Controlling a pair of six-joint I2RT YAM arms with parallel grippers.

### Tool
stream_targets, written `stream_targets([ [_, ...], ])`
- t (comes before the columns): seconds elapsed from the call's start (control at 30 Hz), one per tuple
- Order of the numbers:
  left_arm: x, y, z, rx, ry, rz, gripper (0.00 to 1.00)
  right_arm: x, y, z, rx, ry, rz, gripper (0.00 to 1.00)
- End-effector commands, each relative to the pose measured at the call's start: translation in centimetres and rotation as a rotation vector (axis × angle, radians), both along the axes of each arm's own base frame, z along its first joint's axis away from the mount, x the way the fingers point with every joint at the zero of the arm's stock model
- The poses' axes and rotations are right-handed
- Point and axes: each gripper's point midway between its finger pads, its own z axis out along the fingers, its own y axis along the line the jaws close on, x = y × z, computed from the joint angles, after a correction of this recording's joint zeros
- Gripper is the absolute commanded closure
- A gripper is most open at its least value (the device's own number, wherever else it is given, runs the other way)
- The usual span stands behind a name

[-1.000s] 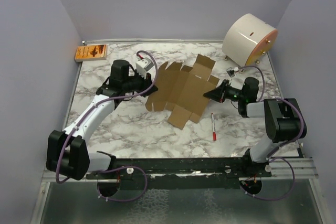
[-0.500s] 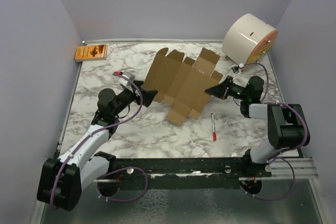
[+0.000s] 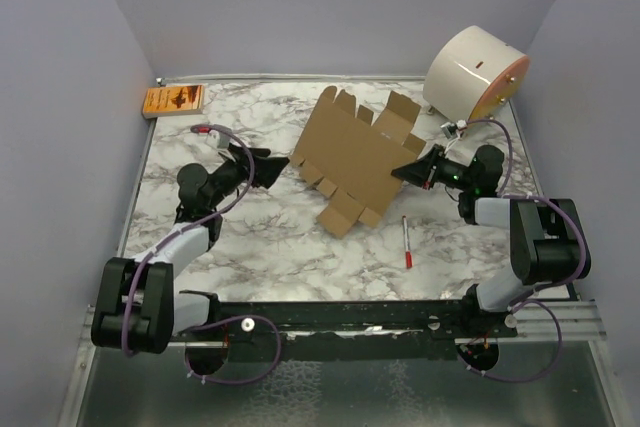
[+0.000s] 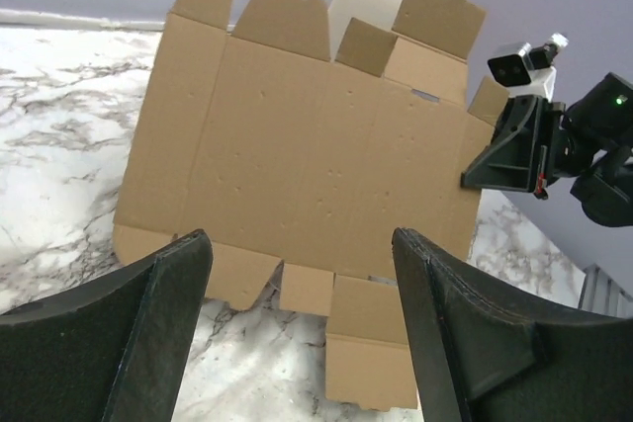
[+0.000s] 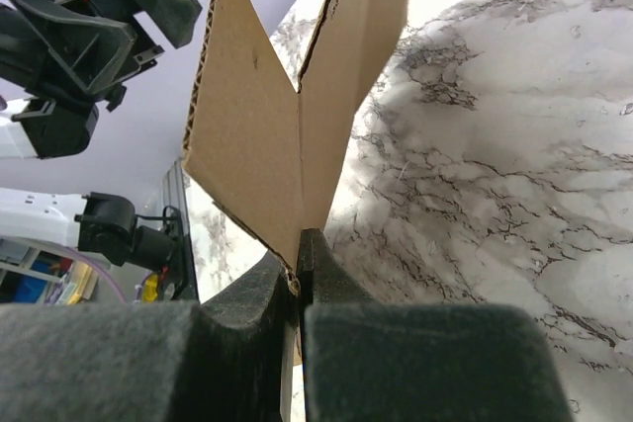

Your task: Fold the paper box

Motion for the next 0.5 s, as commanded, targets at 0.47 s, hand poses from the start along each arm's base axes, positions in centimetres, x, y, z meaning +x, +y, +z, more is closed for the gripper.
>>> stream_targets([
  [0.47,1.5,3.2,-2.6,-0.382,0.179,0.002,0.12,-2.6,0.3,9.1,0.003,-0.308,0.107,0.99],
])
